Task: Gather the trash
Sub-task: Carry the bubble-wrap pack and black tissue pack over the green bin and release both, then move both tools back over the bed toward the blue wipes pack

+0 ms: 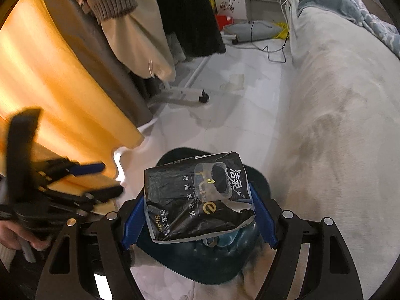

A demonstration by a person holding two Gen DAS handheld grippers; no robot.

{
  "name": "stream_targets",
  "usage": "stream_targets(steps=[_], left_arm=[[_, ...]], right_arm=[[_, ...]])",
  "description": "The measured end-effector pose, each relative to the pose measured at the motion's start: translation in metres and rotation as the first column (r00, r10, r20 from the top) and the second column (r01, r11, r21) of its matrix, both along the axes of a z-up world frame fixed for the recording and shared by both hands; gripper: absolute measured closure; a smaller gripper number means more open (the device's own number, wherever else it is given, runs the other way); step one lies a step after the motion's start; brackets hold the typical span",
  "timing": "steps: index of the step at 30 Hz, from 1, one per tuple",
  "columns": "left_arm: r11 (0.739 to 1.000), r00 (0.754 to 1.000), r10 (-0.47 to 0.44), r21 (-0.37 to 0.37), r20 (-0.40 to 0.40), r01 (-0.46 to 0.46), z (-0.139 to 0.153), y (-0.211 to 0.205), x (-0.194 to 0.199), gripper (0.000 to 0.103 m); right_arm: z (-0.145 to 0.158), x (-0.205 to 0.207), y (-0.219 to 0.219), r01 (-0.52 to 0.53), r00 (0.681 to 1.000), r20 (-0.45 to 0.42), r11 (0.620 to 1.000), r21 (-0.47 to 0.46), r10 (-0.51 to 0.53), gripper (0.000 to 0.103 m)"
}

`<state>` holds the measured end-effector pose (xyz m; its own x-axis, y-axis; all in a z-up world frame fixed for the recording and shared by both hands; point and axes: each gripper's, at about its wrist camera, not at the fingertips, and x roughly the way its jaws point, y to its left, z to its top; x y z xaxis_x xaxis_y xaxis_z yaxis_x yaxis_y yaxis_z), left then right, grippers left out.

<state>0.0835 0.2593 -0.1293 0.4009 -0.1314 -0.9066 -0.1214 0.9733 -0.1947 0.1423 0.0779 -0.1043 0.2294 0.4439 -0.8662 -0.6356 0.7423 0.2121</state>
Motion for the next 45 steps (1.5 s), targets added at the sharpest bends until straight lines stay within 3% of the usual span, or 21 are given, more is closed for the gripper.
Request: stream_targets(steps=[12,24,27,28,34,45], left_arm=[[1.0,0.976,0.021,0.006,0.216,-0.023,0.053,0.014,-0.007,0.045],[0.999,0.915,0.031,-0.002,0.403,-0.032,0.106,0.012,-0.011,0.051],[1.0,0.905,0.029,-0.007,0.424,-0.029,0.113,0.011,-0.011,0.051],[1.0,0.903,0.026,-0.01,0.43,-0.025,0.115,0.01,-0.011,0.051],[1.0,0.885,-0.009,0.012,0.465,0.004,0.127,0.002,-0.013,0.051],[0.999,0.854,-0.046,0.023,0.518,0.04,0.148,-0.021,-0.011,0.051]], right_arm=[[-0.061,-0.002,0.034,-0.046,0.997,-0.073,0.992,-0.115,0.038,0.026],[-0.1,-0.008,0.047,-0.095,0.99,-0.126,0.975,-0.2,0.071,0.026],[-0.109,-0.009,0.05,-0.104,0.989,-0.129,0.969,-0.223,0.076,0.021],[-0.11,-0.01,0.05,-0.104,0.989,-0.129,0.969,-0.224,0.076,0.017],[-0.113,-0.014,0.051,-0.116,0.988,-0.125,0.967,-0.226,0.089,0.014],[-0.076,-0.02,0.034,-0.108,0.994,-0.043,0.975,-0.196,0.102,0.014]])
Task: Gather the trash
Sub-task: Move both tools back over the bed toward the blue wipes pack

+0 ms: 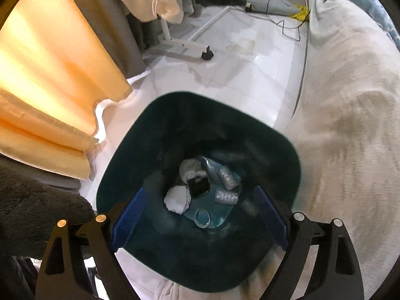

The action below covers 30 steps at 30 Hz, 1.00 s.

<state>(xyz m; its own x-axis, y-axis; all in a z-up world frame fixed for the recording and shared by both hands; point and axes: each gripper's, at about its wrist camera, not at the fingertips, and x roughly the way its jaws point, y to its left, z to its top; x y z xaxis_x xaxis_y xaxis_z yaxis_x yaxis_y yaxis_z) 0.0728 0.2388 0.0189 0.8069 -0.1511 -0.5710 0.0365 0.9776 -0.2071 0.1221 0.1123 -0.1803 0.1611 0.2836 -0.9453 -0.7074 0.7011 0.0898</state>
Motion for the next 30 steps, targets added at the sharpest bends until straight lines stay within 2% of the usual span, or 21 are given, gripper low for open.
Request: stream_targets(steps=[13,23,30], left_arm=[[0.998,0.997,-0.057,0.037,0.048,0.056,0.015,-0.049,0.011,0.05],[0.995,0.994,-0.095,0.039,0.055,0.093,0.019,-0.083,0.025,0.045],[0.991,0.991,-0.129,0.029,0.047,0.128,0.019,-0.113,0.04,0.04]], right_arm=[[0.055,0.009,-0.038,0.046,0.993,0.107,0.993,0.106,-0.058,0.014],[0.098,0.025,-0.094,0.124,0.965,0.207,0.976,0.177,-0.16,0.014],[0.115,0.033,-0.136,0.159,0.943,0.265,0.973,0.166,-0.199,0.014]])
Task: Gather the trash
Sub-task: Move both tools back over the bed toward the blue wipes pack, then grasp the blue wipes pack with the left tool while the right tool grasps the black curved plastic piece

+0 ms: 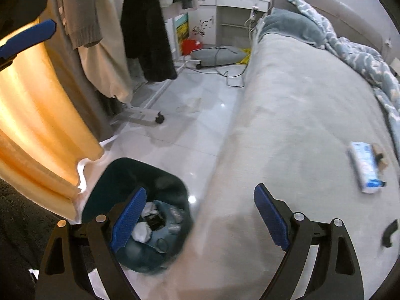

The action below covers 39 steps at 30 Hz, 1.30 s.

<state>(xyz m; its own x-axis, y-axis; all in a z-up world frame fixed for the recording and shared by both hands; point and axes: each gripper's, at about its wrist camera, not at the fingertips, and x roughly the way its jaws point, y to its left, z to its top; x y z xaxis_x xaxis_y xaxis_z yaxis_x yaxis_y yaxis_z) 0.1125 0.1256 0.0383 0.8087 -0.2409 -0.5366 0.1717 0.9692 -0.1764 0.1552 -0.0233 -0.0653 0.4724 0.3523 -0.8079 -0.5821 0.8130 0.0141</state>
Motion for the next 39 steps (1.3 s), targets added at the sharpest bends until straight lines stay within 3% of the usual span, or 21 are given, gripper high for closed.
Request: stream_targets(steps=[9,19,34,39], left_arm=[[0.998,0.999,-0.046,0.044,0.011,0.046,-0.006,-0.04,0.014,0.03],[0.992,0.994,-0.109,0.06,0.004,0.108,-0.021,-0.084,0.032,0.021],[0.955,0.971,-0.24,0.177,-0.012,0.238,-0.046,-0.156,0.079,0.011],[0.954,0.964,-0.264,0.144,-0.016,0.264,-0.047,-0.166,0.094,0.009]], right_arm=[[0.02,0.012,-0.062,0.043,0.997,0.063,0.998,-0.035,-0.041,0.014],[0.037,0.028,-0.137,0.119,0.988,0.103,0.993,0.015,-0.12,0.014],[0.04,0.047,-0.221,0.14,0.979,0.147,0.99,0.022,-0.141,0.014],[0.031,0.055,-0.245,0.151,0.98,0.127,0.988,0.023,-0.152,0.014]])
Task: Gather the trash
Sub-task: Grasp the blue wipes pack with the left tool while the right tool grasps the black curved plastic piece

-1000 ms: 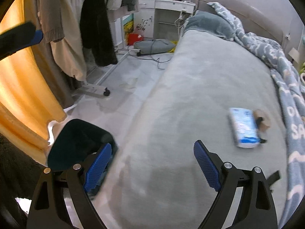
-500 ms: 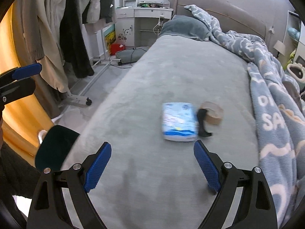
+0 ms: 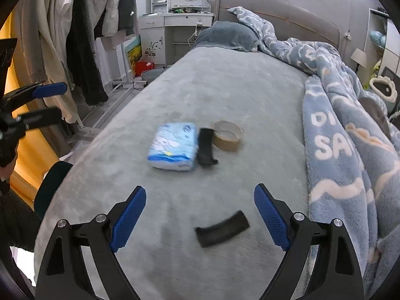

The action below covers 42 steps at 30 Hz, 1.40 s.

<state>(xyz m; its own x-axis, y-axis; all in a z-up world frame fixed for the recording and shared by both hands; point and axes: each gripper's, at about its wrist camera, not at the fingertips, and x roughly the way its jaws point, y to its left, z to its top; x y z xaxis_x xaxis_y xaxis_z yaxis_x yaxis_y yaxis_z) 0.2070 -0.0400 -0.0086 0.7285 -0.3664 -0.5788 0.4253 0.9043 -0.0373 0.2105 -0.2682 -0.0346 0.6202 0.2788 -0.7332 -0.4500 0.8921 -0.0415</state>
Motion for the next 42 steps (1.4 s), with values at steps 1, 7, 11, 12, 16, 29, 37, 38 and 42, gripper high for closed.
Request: stream_targets(steps=[1,7,11,12,16,29,37,38,42], left_arm=[[1.0,1.0,-0.009,0.015,0.005,0.009,-0.001,-0.005,0.002,0.008],[0.997,0.997,-0.072,0.035,-0.013,0.072,-0.011,-0.031,0.019,0.007],[0.994,0.994,-0.103,0.042,-0.034,0.105,-0.02,-0.044,0.033,0.007],[0.993,0.993,-0.111,0.04,-0.04,0.113,-0.023,-0.046,0.038,0.007],[0.988,0.987,-0.151,0.022,-0.06,0.153,-0.033,-0.053,0.053,0.007],[0.964,0.953,-0.262,-0.004,-0.153,0.264,-0.063,-0.091,0.087,0.007],[0.962,0.936,-0.273,-0.034,-0.221,0.272,-0.081,-0.09,0.108,0.007],[0.96,0.933,-0.278,-0.044,-0.228,0.276,-0.082,-0.09,0.11,0.007],[0.951,0.92,-0.307,-0.057,-0.242,0.303,-0.082,-0.092,0.109,0.007]], right_arm=[[-0.003,0.002,-0.004,0.001,1.0,-0.01,1.0,-0.003,-0.001,0.014],[-0.012,0.002,-0.019,-0.016,0.999,-0.039,0.999,0.031,0.017,0.014],[-0.019,0.004,-0.025,-0.032,0.997,-0.062,0.998,0.045,0.035,0.016],[-0.02,0.005,-0.025,-0.036,0.997,-0.065,0.998,0.048,0.039,0.016],[-0.026,0.008,-0.032,-0.046,0.995,-0.081,0.997,0.059,0.051,0.021],[-0.035,0.009,-0.04,-0.078,0.988,-0.121,0.989,0.122,0.093,0.036],[-0.038,0.01,-0.039,-0.082,0.985,-0.14,0.988,0.133,0.101,0.048],[-0.039,0.011,-0.039,-0.083,0.984,-0.144,0.988,0.133,0.102,0.049],[-0.038,0.011,-0.04,-0.083,0.984,-0.145,0.986,0.147,0.105,0.054]])
